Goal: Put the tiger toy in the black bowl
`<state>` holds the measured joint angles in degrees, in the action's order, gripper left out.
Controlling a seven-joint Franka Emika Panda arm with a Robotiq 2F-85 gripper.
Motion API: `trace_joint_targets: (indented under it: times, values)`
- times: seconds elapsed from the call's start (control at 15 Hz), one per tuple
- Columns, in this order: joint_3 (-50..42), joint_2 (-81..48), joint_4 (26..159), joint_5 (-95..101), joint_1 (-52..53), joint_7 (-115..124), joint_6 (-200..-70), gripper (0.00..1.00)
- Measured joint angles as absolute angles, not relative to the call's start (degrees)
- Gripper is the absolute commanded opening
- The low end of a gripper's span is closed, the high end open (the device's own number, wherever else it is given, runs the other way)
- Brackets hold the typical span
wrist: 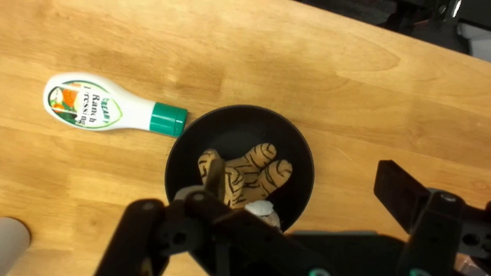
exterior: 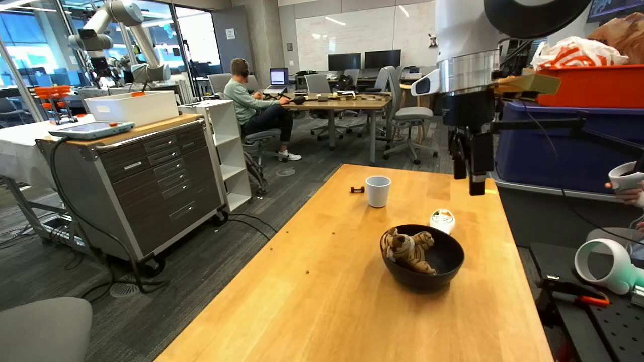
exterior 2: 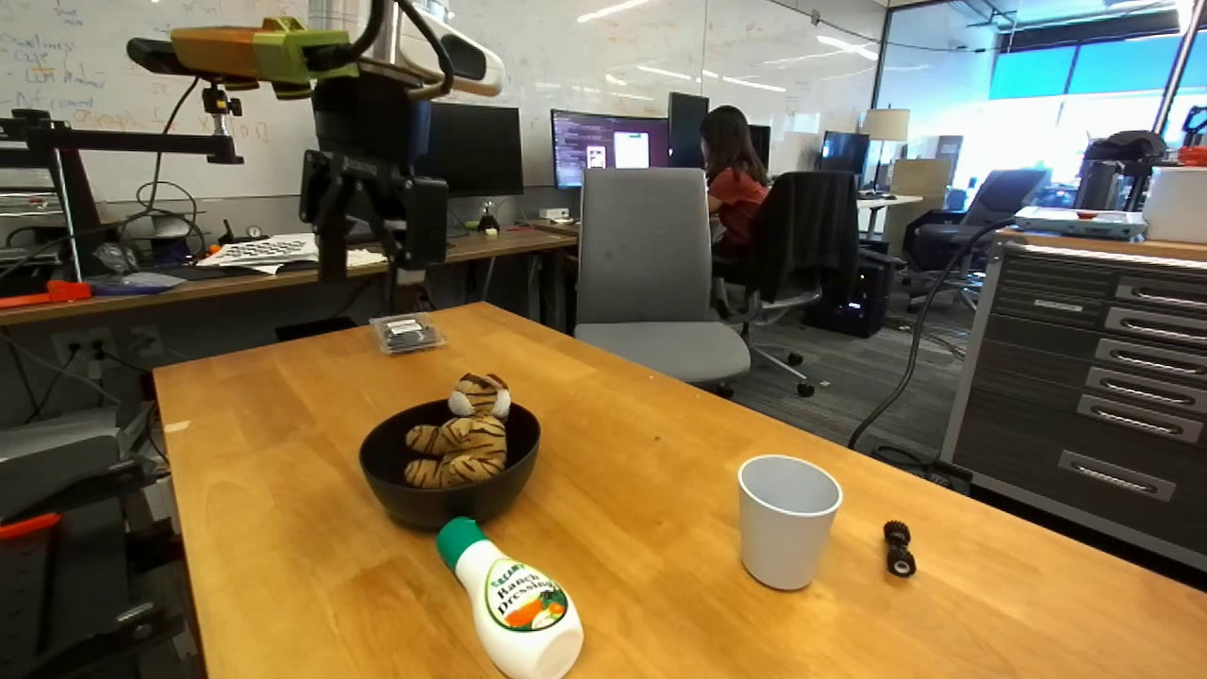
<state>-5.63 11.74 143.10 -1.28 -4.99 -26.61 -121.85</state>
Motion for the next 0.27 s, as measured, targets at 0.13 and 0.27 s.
trace_joint_targets:
  times: [0.13,0.27]
  values:
    - [-5.63,12.14,142.82,-1.28,-4.99,-26.59,-119.67,1.00]
    - [-5.63,12.21,142.82,-1.27,-4.99,-26.58,-119.42,1.00]
